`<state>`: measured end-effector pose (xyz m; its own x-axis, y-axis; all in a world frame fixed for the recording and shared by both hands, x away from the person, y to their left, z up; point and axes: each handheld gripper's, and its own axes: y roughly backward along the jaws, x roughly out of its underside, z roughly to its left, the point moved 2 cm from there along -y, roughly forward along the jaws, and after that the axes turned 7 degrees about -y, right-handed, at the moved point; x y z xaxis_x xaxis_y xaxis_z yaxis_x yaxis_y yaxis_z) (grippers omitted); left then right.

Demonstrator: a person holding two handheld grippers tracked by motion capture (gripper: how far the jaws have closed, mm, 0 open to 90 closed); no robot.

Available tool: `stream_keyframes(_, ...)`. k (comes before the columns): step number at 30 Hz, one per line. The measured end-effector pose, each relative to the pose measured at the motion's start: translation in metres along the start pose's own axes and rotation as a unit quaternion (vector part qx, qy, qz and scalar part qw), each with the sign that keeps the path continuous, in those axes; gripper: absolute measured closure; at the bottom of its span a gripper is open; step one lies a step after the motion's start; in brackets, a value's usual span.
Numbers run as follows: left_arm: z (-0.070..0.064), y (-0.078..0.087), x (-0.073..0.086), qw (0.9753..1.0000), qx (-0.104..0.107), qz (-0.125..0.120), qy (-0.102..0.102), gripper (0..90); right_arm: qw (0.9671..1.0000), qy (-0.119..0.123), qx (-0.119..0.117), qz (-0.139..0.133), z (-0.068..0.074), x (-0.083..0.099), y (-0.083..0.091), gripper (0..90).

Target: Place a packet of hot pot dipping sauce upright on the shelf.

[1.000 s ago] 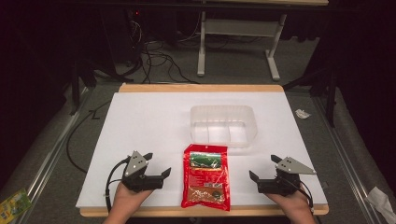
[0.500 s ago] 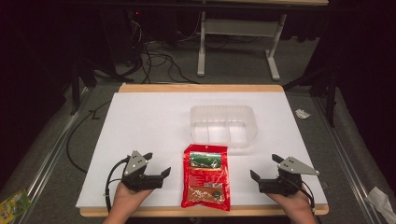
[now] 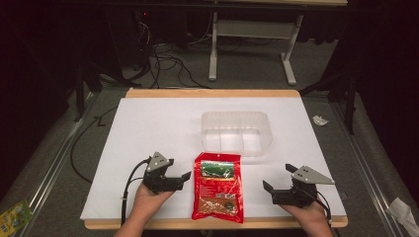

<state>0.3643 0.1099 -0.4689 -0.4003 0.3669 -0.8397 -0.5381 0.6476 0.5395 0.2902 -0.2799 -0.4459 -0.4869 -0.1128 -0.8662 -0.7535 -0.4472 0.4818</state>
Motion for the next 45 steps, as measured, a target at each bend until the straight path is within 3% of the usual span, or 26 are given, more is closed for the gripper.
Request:
stream_keyframes(3, 0.001, -0.012, -0.004, 1.0, -0.003, 0.007, -0.003, 21.4, 1.0, -0.002, -0.002, 0.003, 0.001, 0.001, -0.001, 0.0)
stream_keyframes(5, 0.002, -0.02, -0.008, 1.0, 0.002, 0.001, 0.005, 22.8, 1.0, -0.001, -0.003, 0.005, 0.001, 0.001, -0.002, 0.0)
stream_keyframes(11, 0.0, -0.045, -0.019, 0.9998, 0.014, 0.013, 0.006, 25.9, 0.9999, -0.001, -0.005, 0.009, 0.003, 0.002, -0.003, 0.0)
stream_keyframes(12, 0.001, -0.053, -0.023, 0.9989, 0.036, 0.02, 0.021, 31.8, 0.9999, -0.001, -0.007, 0.011, 0.003, 0.003, -0.004, 0.0)
stream_keyframes(14, 0.002, -0.057, -0.025, 0.9984, 0.044, 0.021, 0.028, 35.5, 0.9999, -0.002, -0.007, 0.011, 0.004, 0.003, -0.004, 0.0)
stream_keyframes(16, 0.004, -0.066, -0.027, 0.9977, 0.045, 0.022, 0.047, 43.7, 0.9999, -0.001, -0.008, 0.008, 0.004, 0.003, -0.003, 0.0)
stream_keyframes(22, 0.001, -0.078, -0.022, 0.9968, 0.037, 0.05, 0.051, 53.0, 0.9999, -0.005, -0.006, 0.007, 0.0, 0.004, 0.0, 0.0)
stream_keyframes(33, -0.004, -0.069, -0.024, 0.998, 0.044, 0.031, 0.034, 84.3, 0.9999, -0.01, -0.007, 0.005, 0.0, 0.004, 0.0, 0.0)
stream_keyframes(34, -0.007, -0.067, -0.024, 0.9984, 0.044, 0.029, 0.022, 85.6, 0.9999, -0.008, -0.008, -0.002, 0.001, 0.003, 0.0, 0.0)
stream_keyframes(45, -0.015, -0.049, -0.029, 0.9992, 0.037, -0.013, 0.001, 88.2, 0.9997, -0.008, -0.017, -0.017, 0.003, 0.0, 0.0, 0.0)
